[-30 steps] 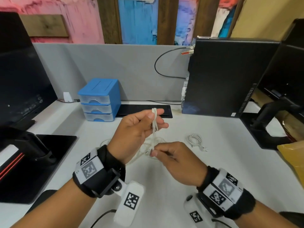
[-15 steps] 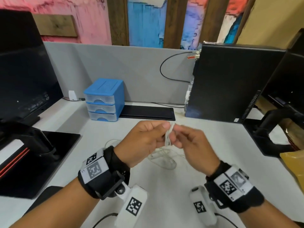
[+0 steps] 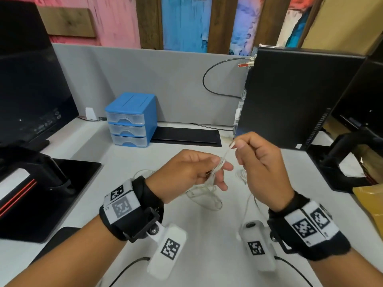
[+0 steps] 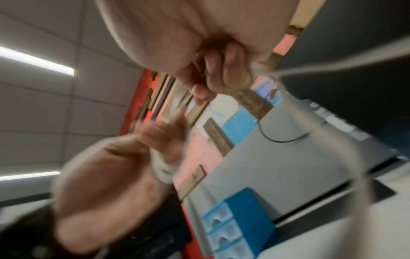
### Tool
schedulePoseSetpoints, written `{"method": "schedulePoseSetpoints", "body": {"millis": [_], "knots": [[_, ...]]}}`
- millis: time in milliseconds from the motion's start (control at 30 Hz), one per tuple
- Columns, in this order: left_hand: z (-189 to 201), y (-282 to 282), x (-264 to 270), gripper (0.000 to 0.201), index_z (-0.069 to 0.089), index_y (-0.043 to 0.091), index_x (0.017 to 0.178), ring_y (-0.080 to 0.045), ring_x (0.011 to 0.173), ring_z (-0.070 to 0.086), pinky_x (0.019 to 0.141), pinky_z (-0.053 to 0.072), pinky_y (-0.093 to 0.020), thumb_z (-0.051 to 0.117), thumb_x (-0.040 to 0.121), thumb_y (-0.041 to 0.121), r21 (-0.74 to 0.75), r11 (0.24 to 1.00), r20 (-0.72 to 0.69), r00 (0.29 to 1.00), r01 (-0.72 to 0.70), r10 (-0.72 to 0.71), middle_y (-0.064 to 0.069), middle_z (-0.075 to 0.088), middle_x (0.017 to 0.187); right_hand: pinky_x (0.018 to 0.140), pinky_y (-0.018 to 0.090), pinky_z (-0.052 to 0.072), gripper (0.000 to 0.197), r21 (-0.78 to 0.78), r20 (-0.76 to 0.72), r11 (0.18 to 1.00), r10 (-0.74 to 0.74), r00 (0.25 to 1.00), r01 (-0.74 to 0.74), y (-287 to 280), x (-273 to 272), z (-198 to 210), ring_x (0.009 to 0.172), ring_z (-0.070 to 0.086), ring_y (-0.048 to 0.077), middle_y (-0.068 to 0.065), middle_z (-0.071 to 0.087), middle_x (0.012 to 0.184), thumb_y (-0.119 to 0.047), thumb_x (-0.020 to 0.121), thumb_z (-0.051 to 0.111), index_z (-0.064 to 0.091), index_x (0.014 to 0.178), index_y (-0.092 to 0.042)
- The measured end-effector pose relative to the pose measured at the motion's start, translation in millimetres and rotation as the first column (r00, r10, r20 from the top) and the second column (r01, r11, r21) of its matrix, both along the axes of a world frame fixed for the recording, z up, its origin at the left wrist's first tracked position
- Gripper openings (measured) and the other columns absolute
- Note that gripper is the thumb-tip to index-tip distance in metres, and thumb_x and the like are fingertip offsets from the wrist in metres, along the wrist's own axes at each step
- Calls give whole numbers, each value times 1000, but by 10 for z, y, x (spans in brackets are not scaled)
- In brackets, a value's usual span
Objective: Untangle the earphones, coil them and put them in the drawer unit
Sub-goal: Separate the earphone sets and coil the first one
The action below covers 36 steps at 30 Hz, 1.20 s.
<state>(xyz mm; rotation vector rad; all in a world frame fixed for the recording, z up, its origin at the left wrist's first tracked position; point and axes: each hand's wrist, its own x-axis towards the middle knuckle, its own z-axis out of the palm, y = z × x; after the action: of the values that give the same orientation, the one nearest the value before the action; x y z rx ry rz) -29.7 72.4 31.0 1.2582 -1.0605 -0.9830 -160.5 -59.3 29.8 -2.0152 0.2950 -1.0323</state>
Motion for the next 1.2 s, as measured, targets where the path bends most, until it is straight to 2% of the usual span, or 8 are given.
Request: {"method": "schedulePoseSetpoints", "body": {"millis": [100, 267, 500, 633, 800, 967, 1100, 1200], "knots": [[97, 10, -53, 32, 71, 2, 106, -20, 73, 67, 92, 50, -40, 49, 94, 22, -64, 998, -212, 977, -2, -11, -2, 62, 72, 62, 28, 40, 25, 88, -113, 996, 29, 993, -19, -76, 81, -253, 61, 46, 10, 0, 56, 67, -16, 100, 50, 67, 82, -20], [125, -26, 125, 30, 66, 1, 110, -17, 77, 69, 86, 56, -29, 45, 96, 19, -152, 962, -359, 920, -225, 158, 0, 61, 72, 63, 24, 40, 22, 95, -355, 953, 302, 885, -287, 223, 74, -396, 60, 45, 2, -17, 52, 62, -17, 99, 52, 69, 87, -12], [-45, -58, 278, 38, 68, -2, 85, -18, 92, 71, 91, 52, -34, 43, 103, 19, -161, 901, 126, 897, -403, 424, 0, 75, 94, 59, 30, 43, 24, -14, -354, 923, 356, 865, -385, 446, -87, -33, 57, 47, 9, -10, 51, 62, -24, 100, 43, 64, 90, -18], [-88, -40, 164, 43, 71, 2, 80, -11, 77, 64, 83, 48, -37, 45, 101, 29, -121, 968, 320, 914, -221, 248, -2, 71, 74, 57, 26, 43, 22, -123, -203, 956, 238, 950, -266, 333, -135, 166, 58, 50, 14, -4, 53, 64, -18, 100, 46, 63, 87, -17], [35, 6, -27, 40, 73, 1, 94, -18, 62, 60, 89, 52, -42, 41, 102, 24, -101, 994, -60, 998, -41, 35, -5, 57, 66, 57, 13, 36, 21, -101, -76, 995, 16, 997, -24, 38, -83, 118, 57, 50, 7, -10, 53, 64, -17, 99, 48, 65, 86, -16], [161, -9, -63, 30, 71, 4, 96, -15, 64, 62, 84, 45, -42, 49, 92, 23, -215, 963, -406, 912, -161, 62, -2, 53, 67, 58, 21, 40, 29, 170, -214, 979, 150, 965, -114, 263, 47, -182, 56, 50, 4, -1, 63, 66, -11, 101, 50, 66, 77, -13], [84, -48, -12, 27, 69, 6, 105, -14, 76, 65, 89, 51, -32, 56, 88, 22, -180, 944, -493, 856, -277, 157, 0, 57, 73, 59, 17, 45, 27, 340, -239, 927, 246, 939, -156, 503, 79, -217, 62, 60, 6, 9, 71, 75, -15, 100, 51, 70, 84, -5], [7, -70, -38, 28, 68, 7, 107, -14, 80, 66, 73, 56, -24, 57, 87, 24, -140, 942, -446, 869, -304, 214, 1, 61, 74, 63, 26, 49, 28, 556, -224, 817, 327, 918, -155, 514, 57, -102, 68, 67, 17, 11, 70, 72, -16, 101, 48, 70, 91, -2]]}}
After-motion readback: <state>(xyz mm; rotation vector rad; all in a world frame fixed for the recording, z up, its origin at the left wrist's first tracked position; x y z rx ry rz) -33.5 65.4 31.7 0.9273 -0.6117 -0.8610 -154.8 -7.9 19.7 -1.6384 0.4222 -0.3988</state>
